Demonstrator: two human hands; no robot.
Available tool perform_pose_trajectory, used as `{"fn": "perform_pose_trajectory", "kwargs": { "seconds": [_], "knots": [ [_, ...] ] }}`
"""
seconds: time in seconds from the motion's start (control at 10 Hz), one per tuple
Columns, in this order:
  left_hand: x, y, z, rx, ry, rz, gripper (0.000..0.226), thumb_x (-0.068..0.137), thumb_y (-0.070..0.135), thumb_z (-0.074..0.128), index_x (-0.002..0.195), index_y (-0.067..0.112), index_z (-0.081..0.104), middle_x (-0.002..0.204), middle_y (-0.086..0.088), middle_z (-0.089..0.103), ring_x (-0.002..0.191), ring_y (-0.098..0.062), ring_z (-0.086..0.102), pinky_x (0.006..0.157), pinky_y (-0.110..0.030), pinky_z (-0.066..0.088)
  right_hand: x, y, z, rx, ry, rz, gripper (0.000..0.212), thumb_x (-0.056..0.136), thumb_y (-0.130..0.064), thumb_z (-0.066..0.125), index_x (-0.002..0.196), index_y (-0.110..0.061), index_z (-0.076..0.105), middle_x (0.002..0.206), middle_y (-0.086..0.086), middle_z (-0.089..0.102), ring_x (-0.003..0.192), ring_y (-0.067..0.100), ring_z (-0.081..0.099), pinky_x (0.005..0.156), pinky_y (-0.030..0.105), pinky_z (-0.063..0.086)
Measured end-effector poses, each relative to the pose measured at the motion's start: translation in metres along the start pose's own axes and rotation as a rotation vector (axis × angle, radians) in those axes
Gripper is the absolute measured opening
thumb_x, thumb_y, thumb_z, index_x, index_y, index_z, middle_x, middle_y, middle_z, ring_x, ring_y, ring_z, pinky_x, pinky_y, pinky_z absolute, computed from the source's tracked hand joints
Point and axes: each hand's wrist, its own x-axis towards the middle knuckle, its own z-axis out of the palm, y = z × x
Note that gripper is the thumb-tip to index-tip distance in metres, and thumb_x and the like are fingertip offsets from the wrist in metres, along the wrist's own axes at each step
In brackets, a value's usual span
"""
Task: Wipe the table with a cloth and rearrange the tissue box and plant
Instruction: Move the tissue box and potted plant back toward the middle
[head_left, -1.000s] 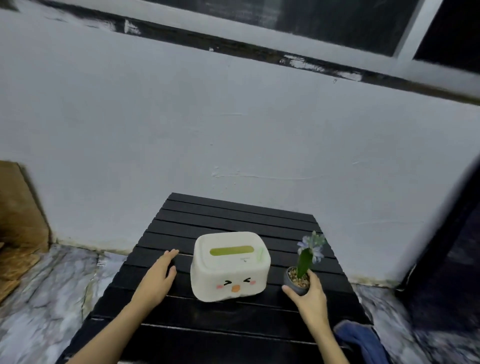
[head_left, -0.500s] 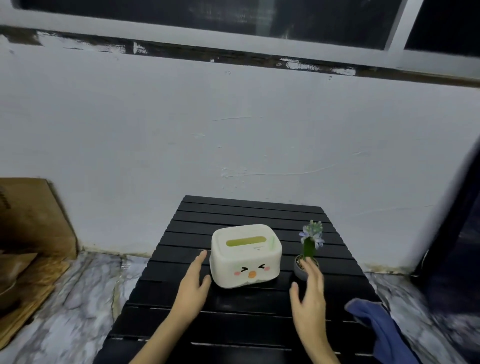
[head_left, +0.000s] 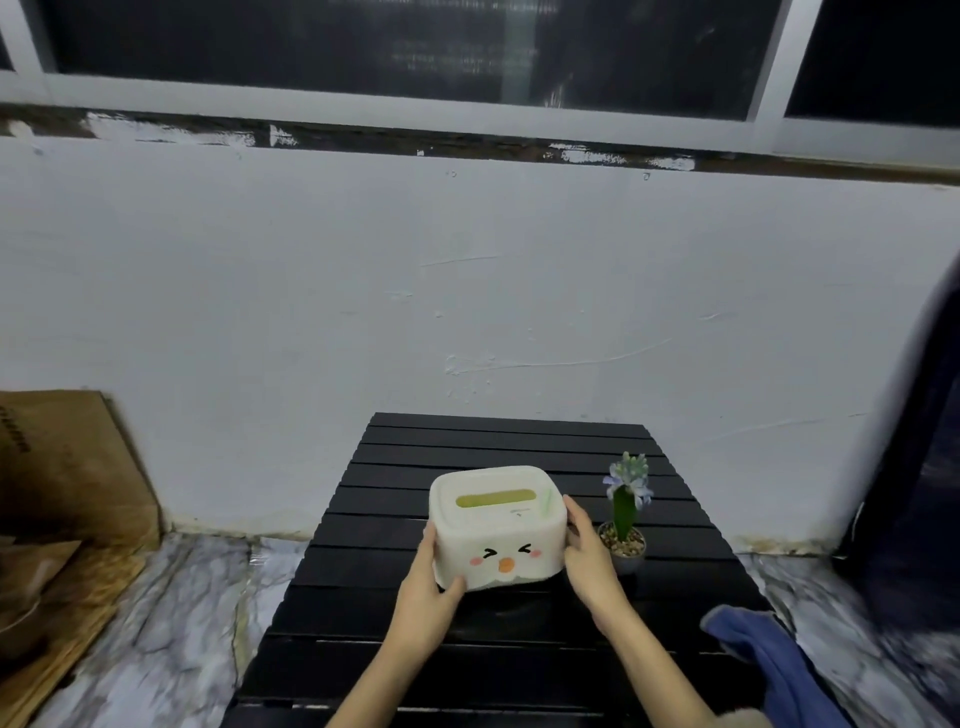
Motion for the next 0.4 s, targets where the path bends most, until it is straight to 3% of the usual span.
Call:
{"fn": "perform_pose_trajectory", "kwargs": {
  "seconds": [0.1, 0.2, 0.3, 0.4],
  "knots": [
    [0.003, -0.003, -0.001, -0.040, 0.044, -0.002, 0.071, 0.086, 0.022, 0.056, 0.144, 0.022, 0.015, 0.147, 0.001, 0.036, 0.133, -0.015, 0.035, 0.101, -0.023, 0.030, -0.016, 0.003, -0.004, -0.004, -0.017, -0.033, 0.063, 0.086, 0.012, 0.040, 0.139, -0.021, 0.029, 0.131, -0.001, 0.046, 0.118, 0.008, 0.043, 0.098, 0.026, 0.038],
    [0.001, -0.007, 0.000, -0.038, 0.053, 0.004, 0.071, 0.086, 0.019, 0.056, 0.144, 0.023, 0.015, 0.148, 0.001, 0.036, 0.133, -0.015, 0.036, 0.101, -0.023, 0.031, -0.025, 0.008, -0.004, -0.016, -0.030, -0.048, 0.065, 0.086, 0.014, 0.038, 0.139, -0.022, 0.028, 0.132, -0.004, 0.042, 0.126, 0.011, 0.039, 0.103, 0.029, 0.035],
    [-0.003, -0.011, 0.001, -0.028, 0.051, -0.003, 0.071, 0.086, 0.017, 0.056, 0.144, 0.025, 0.014, 0.148, 0.002, 0.035, 0.125, -0.007, 0.037, 0.098, -0.022, 0.032, -0.027, 0.014, -0.002, -0.058, -0.017, -0.041, 0.067, 0.087, 0.013, 0.038, 0.138, -0.028, 0.027, 0.145, -0.001, 0.034, 0.135, 0.015, 0.032, 0.110, 0.034, 0.031],
    [-0.005, -0.011, 0.000, -0.023, 0.066, 0.032, 0.072, 0.086, 0.016, 0.056, 0.143, 0.026, 0.013, 0.149, 0.004, 0.033, 0.127, -0.006, 0.036, 0.100, -0.024, 0.033, -0.029, 0.014, -0.002, -0.099, 0.010, -0.060, 0.067, 0.087, 0.013, 0.036, 0.139, -0.027, 0.025, 0.150, 0.001, 0.029, 0.137, 0.015, 0.028, 0.110, 0.032, 0.026]
  ]
}}
